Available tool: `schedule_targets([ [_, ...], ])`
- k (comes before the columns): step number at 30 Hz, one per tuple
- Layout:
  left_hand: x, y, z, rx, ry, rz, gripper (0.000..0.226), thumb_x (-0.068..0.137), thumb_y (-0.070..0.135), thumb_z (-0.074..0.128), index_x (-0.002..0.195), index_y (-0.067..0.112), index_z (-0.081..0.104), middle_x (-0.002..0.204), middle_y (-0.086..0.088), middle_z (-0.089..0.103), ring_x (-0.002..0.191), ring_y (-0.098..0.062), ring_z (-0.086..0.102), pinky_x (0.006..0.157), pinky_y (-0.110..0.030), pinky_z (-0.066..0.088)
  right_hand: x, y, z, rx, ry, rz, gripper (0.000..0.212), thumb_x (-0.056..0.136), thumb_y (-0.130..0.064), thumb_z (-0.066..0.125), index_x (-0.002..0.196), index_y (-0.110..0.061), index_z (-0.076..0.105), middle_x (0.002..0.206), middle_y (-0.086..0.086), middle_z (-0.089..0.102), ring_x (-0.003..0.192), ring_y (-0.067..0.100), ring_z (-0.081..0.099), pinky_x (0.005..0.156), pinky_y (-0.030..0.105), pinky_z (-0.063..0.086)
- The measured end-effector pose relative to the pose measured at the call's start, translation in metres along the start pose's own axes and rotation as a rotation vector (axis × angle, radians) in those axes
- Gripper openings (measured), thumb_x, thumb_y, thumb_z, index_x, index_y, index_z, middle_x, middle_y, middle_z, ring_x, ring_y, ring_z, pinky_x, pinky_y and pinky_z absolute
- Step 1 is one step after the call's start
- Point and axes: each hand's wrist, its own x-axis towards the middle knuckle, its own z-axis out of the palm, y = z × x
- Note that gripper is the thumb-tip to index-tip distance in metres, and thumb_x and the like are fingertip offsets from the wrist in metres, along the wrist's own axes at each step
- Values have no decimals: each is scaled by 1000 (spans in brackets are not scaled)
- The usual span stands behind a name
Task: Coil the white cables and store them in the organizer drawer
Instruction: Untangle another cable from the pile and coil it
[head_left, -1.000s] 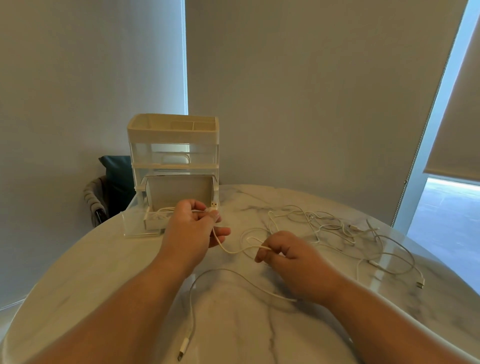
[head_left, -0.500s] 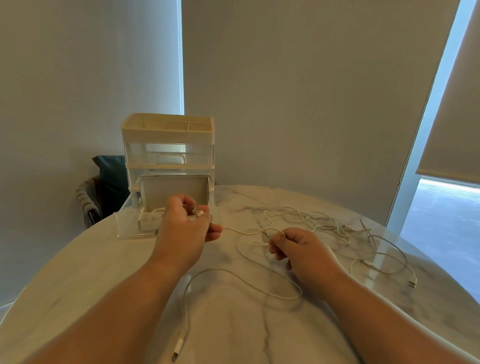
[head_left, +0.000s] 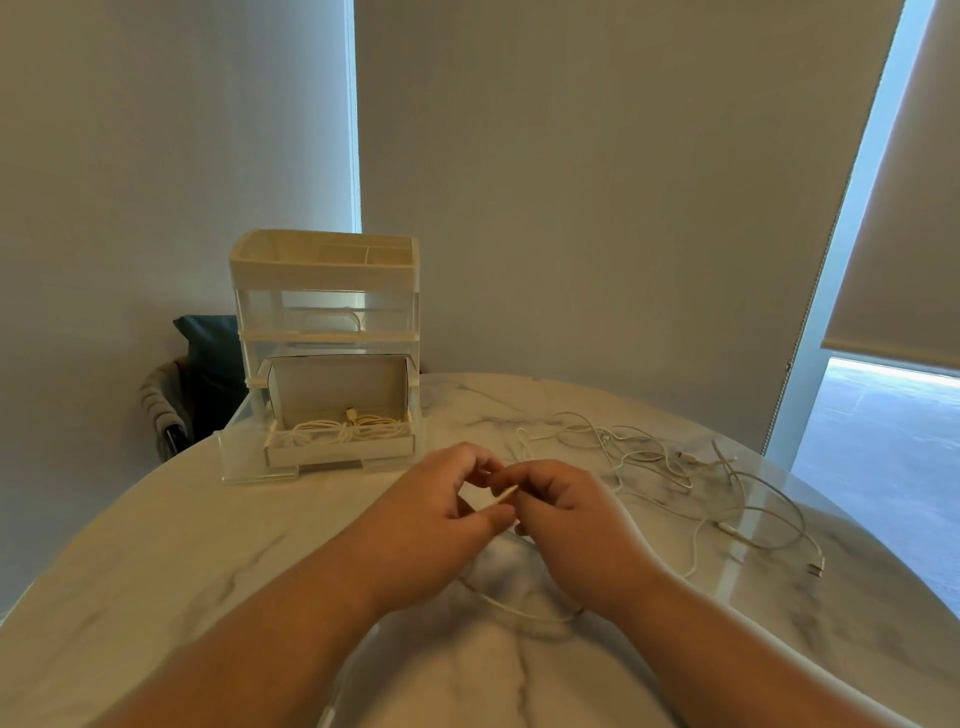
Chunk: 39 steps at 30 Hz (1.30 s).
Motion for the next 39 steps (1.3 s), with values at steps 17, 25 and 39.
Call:
schedule_targets([
  [17,-5,14,-12,139,157,342,29,90,6,48,85,32,60,121,26,59,119,9,49,93,-14,41,14,12,-11,458,73,199,28,97,-12,56,123,-22,61,102,10,73,88,22,66,71,35,50],
  [25,-13,28,5,208,-65,465,23,79,6,51,69,23,62,100,23,67,114,8,53,90,-9,37,18,21,-21,363,49,134,71,90,10,57,141,-38,41,94,3,61,75,10,62,77,24,50],
  [39,-15,31,16,202,-7,253,17,81,15,47,80,27,59,87,14,60,85,-4,56,74,-23,46,34,1,-24,770,88,338,34,101,1,38,125,-5,60,70,4,51,52,11,38,49,24,34],
])
